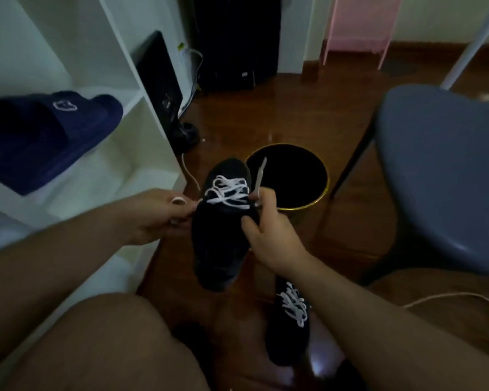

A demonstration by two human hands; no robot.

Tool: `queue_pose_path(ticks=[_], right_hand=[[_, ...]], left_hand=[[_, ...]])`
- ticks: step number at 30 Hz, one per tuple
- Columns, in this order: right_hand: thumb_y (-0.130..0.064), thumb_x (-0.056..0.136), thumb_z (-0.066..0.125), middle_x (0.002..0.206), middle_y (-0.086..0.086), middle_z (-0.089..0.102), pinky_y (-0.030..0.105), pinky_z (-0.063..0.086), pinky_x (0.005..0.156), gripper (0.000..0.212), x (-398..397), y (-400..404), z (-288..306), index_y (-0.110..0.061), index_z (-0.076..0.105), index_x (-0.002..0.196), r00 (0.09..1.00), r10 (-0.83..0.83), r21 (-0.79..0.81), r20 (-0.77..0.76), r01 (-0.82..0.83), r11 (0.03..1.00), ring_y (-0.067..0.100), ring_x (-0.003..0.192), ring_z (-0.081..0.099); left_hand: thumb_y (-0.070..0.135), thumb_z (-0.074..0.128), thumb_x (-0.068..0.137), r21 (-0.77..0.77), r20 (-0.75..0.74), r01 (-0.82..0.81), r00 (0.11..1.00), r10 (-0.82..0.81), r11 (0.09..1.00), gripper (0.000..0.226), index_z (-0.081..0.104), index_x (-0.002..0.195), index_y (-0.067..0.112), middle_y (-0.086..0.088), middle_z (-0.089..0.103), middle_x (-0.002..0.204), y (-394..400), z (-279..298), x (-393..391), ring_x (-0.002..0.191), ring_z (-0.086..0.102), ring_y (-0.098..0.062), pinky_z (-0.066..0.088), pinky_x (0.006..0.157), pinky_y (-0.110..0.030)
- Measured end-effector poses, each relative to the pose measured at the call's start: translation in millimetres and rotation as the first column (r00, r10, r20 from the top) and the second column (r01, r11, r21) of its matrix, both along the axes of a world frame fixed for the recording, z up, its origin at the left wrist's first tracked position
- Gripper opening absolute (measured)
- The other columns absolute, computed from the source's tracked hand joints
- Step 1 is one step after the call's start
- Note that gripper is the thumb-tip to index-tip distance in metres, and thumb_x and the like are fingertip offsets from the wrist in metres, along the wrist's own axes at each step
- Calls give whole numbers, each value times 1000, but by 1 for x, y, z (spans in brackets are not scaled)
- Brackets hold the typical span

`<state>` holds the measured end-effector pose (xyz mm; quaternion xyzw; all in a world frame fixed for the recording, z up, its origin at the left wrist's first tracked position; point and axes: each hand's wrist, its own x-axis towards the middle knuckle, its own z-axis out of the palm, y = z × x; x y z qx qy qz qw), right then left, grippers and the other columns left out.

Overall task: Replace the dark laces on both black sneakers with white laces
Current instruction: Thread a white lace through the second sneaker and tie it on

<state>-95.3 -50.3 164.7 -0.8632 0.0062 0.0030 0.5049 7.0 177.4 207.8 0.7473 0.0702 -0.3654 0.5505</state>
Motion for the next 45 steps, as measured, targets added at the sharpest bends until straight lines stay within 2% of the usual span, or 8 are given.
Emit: queue_pose_path(ticks=[3,12,16,20,29,34,38,45], right_hand=[[-45,105,51,117,-6,69,41,56,81,32,2,21,-57,-36,40,134,996,-49,33,-71,52,998,13,102,67],[-26,111,38,91,-3,62,36,46,72,22,3,64,-176,-22,58,104,886,-231,65,-402,279,958,21,86,63],[-28,112,36,108,11,69,42,57,85,32,2,61,-207,-19,67,106,608,-276,269,-745,651,710,27,99,66],[-34,114,30,105,12,67,41,52,80,39,-12,37,-220,-16,62,101,343,-234,209,-910,865,455,28,91,64],[-23,111,42,75,3,60,40,49,76,22,20,7,-238,-20,61,101,259,-189,223,-947,956,193,20,75,57],[-32,97,63,105,6,73,43,58,84,20,33,-29,-235,-24,67,114,626,-302,-154,-719,281,947,28,91,69],[-26,106,51,123,11,69,39,56,93,31,56,-6,-221,-20,63,134,705,-72,-287,-705,-191,939,28,105,68],[-27,100,60,123,4,71,36,56,98,24,65,43,-228,-31,69,123,755,-102,-134,-648,19,991,22,106,69]], left_hand=[[15,66,101,25,57,-116,992,114,993,26,66,77,7,-5,66,63,7,-58,-13,62,67,-14,59,66,-30],[18,62,106,40,-40,-322,945,324,946,22,54,87,11,-6,60,79,25,-206,-58,75,57,-17,46,68,-32],[12,51,111,22,-175,-401,900,399,916,24,47,87,9,-1,64,76,22,-237,-71,64,61,-11,51,60,-26],[11,46,112,65,-299,-499,816,494,864,20,47,92,6,-16,73,117,29,-261,-73,104,74,-31,61,90,-44],[20,58,108,269,-231,-393,860,455,880,12,59,100,10,-15,67,100,42,-286,-57,87,66,-26,54,77,-40],[30,59,107,452,-41,5,999,15,892,13,61,104,18,-7,63,105,45,-279,-16,92,63,-25,54,71,-37],[39,57,107,393,11,221,969,-245,893,12,66,111,32,6,67,113,21,-266,11,106,62,-17,49,83,-35],[26,61,106,438,106,258,937,-334,861,15,74,112,29,5,70,116,-4,-280,9,109,63,-14,49,92,-30]])
